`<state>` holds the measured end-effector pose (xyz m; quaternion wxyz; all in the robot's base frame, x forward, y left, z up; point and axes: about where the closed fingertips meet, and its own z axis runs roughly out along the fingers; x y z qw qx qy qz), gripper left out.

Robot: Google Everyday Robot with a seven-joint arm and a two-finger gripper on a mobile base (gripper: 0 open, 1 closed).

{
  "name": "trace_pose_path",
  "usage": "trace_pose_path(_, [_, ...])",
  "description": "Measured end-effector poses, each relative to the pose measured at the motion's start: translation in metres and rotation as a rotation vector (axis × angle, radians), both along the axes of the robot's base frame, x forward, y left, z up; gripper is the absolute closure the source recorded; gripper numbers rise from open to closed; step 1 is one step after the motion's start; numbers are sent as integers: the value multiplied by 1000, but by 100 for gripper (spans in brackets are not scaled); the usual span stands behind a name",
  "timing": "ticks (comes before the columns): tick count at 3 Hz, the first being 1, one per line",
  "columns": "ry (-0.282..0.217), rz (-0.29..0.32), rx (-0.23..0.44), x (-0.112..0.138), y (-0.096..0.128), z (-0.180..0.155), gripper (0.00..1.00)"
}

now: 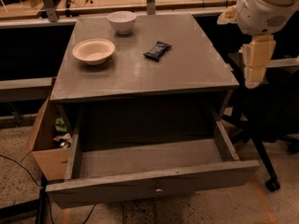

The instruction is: Place rxbar blueberry into top drawer

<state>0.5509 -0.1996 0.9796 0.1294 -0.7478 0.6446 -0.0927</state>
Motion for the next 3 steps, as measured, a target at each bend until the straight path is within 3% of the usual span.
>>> trace_pose_path(1, [19,175,-5,46,12,-8,0])
trace_pose_path(2, [-61,242,-9,62,12,11,0])
trace_pose_path(3, [-80,243,-4,69,15,11,0])
